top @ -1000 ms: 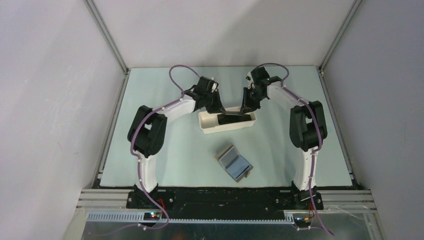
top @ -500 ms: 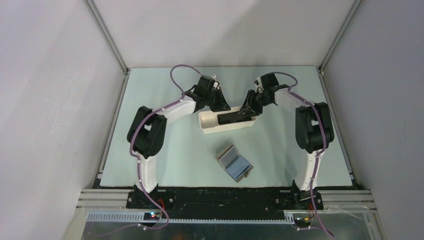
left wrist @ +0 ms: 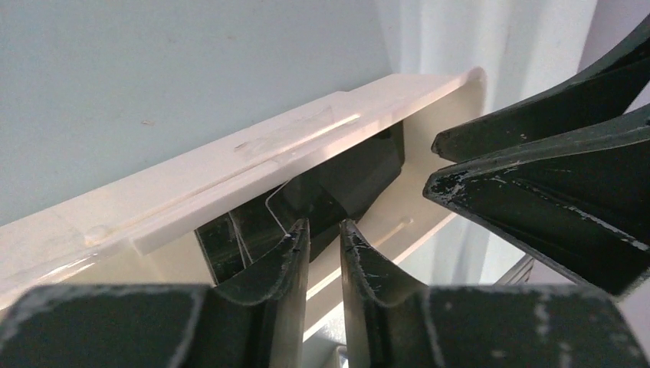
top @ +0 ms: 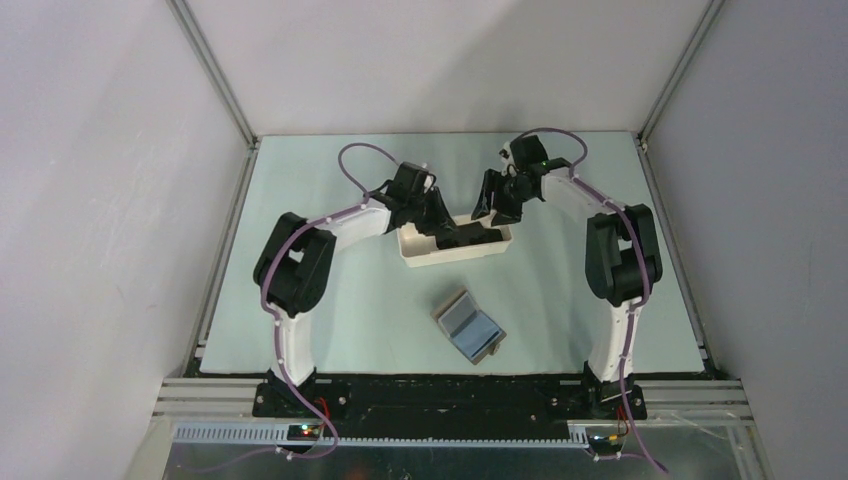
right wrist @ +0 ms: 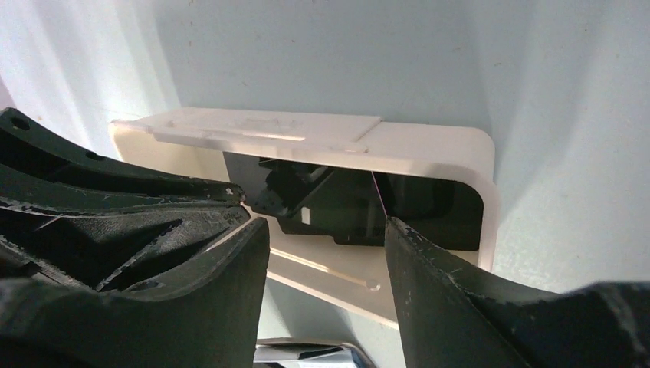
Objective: Put the credit cards into the card holder
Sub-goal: Pick up the credit card from the storage box.
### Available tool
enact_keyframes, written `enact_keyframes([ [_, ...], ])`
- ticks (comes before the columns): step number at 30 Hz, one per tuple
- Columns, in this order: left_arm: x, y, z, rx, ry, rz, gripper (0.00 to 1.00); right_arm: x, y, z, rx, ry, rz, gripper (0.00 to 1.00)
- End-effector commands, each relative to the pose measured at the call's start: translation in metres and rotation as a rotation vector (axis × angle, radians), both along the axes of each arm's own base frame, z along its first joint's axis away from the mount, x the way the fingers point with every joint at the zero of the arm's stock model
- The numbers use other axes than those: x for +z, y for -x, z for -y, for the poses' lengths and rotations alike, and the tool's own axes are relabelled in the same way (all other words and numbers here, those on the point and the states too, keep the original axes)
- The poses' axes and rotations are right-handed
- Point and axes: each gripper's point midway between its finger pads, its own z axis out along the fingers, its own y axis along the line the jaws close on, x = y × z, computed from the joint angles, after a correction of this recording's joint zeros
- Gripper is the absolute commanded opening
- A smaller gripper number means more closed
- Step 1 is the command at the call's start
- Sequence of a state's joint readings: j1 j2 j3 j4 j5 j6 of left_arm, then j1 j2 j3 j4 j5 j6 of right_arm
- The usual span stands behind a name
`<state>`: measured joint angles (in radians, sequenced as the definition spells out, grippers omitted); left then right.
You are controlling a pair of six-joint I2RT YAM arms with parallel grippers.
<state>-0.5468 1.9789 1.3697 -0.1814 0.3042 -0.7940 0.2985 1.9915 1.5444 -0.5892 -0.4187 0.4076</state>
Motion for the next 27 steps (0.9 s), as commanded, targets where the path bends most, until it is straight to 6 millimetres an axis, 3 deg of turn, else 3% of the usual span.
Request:
enact_keyframes([
  [1,-0.007,-0.003,-0.005,0.037,-0.013,-0.013,0.24,-0.012,-0.004,0.004,0.029,0.091,-0.001,0.61],
  [5,-0.017,-0.001,-0.004,0.031,-0.017,-0.04,0.17,-0.02,-0.004,0.006,0.032,0.114,-0.015,0.61],
  [16,-0.035,0.002,-0.002,0.026,-0.029,-0.078,0.13,-0.032,0.001,0.002,0.048,0.098,-0.06,0.61],
  [27,-0.059,0.01,-0.001,0.02,-0.059,-0.126,0.0,-0.009,-0.004,0.004,0.026,0.064,-0.016,0.52],
])
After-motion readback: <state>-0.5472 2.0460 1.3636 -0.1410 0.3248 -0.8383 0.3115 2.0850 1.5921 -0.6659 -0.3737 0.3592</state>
